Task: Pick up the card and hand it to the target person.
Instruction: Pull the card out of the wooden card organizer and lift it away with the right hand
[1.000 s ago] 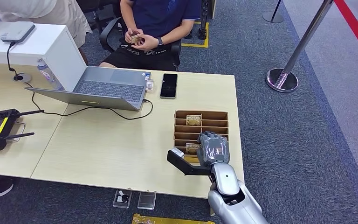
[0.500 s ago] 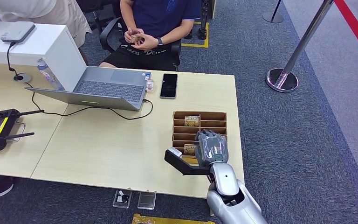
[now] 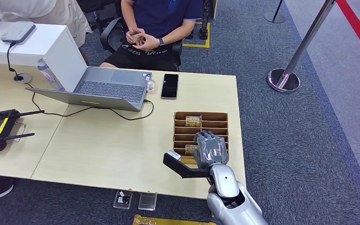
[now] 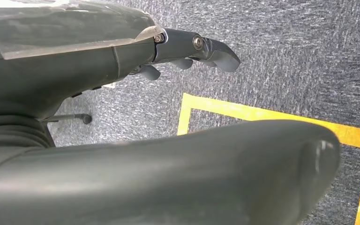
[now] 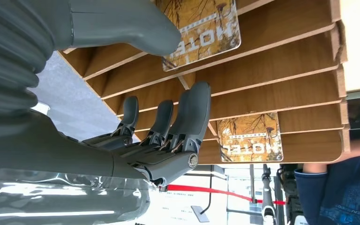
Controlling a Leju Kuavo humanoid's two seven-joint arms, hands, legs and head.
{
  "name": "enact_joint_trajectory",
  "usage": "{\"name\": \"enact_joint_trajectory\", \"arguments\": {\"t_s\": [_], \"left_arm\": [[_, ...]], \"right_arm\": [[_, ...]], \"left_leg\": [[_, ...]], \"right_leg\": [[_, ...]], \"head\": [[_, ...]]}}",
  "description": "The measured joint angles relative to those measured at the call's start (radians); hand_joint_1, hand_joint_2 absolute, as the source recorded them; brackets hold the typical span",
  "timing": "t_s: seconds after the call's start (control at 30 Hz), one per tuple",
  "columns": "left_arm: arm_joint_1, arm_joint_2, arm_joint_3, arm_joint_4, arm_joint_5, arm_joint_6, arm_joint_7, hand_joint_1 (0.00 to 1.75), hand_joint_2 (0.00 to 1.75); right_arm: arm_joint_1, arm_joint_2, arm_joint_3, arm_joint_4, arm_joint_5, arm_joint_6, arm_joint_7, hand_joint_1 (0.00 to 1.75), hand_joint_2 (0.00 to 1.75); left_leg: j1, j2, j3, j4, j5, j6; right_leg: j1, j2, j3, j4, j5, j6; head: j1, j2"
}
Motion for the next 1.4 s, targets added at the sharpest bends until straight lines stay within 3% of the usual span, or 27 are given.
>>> {"name": "enact_joint_trajectory", "arguments": {"t_s": [0.77,1.1,1.4], "left_arm": [[0.000,0.000,0.000,0.000,0.000,0.002,0.001,0.00,0.00],[0.000,0.000,0.000,0.001,-0.002,0.001,0.000,0.00,0.00],[0.000,0.000,0.000,0.001,-0.003,0.001,0.000,0.00,0.00]], "right_arm": [[0.001,0.000,0.017,0.032,-0.007,0.004,0.004,0.89,1.75],[0.001,0.000,0.022,0.033,-0.007,0.004,0.007,1.16,1.75],[0.001,0.000,0.023,0.032,-0.007,0.004,0.008,1.23,1.75]], "left_leg": [[0.000,0.000,0.000,0.000,0.000,0.000],[0.000,0.000,0.000,0.000,0.000,0.000],[0.000,0.000,0.001,0.000,0.000,0.000]], "right_leg": [[0.000,0.000,0.000,0.000,0.000,0.000],[0.000,0.000,0.000,0.000,0.000,0.000],[0.000,0.000,0.000,0.000,0.000,0.000]], "head": [[0.000,0.000],[0.000,0.000],[0.000,0.000]]}}
